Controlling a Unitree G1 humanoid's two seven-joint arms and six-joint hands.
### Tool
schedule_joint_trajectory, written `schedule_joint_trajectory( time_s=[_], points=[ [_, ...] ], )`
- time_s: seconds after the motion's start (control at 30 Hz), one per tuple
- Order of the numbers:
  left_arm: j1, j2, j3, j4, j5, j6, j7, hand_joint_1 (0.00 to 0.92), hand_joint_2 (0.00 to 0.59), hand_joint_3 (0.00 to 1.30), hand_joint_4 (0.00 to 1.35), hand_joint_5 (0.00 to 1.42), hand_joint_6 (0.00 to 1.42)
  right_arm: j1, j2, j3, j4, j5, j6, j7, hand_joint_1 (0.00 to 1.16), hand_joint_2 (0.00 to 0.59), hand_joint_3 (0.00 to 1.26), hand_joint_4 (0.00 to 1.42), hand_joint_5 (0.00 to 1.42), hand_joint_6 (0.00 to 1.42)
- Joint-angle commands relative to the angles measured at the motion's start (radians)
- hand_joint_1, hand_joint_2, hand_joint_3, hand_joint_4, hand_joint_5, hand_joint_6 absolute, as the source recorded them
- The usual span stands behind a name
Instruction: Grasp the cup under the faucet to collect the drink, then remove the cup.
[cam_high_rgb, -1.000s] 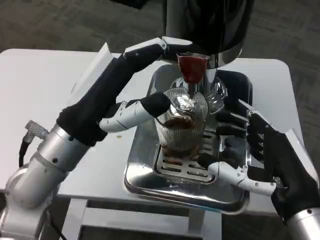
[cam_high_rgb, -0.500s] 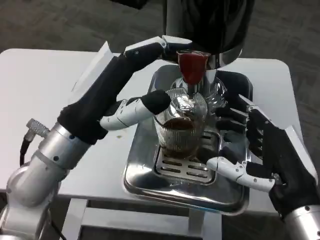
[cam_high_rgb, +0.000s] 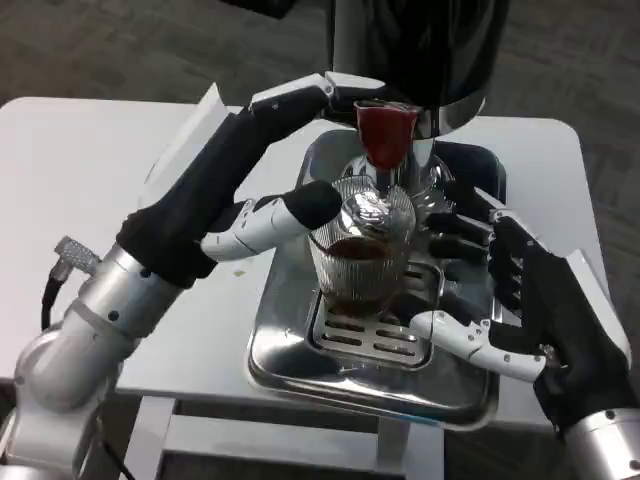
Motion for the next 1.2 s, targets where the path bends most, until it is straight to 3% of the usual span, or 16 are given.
schedule_joint_trajectory(
  time_s=[0.03, 1.2],
  points=[
    [0.039, 0.028, -0.027, 0.032, 0.07, -0.006, -0.029, 0.0, 0.101, 0.6, 0.44, 0.46, 0.38, -0.002, 0.007, 0.002, 0.01, 0.0, -0.023, -0.01, 0.88, 0.154, 0.17, 0.27, 0.32, 0.33],
    [0.042, 0.091, -0.052, 0.024, 0.179, -0.091, 0.057, 0.0, 0.129, 0.62, 0.44, 0.46, 0.37, 0.01, 0.022, 0.012, 0.033, 0.015, -0.033, -0.007, 0.84, 0.167, 0.17, 0.27, 0.3, 0.33]
  ],
)
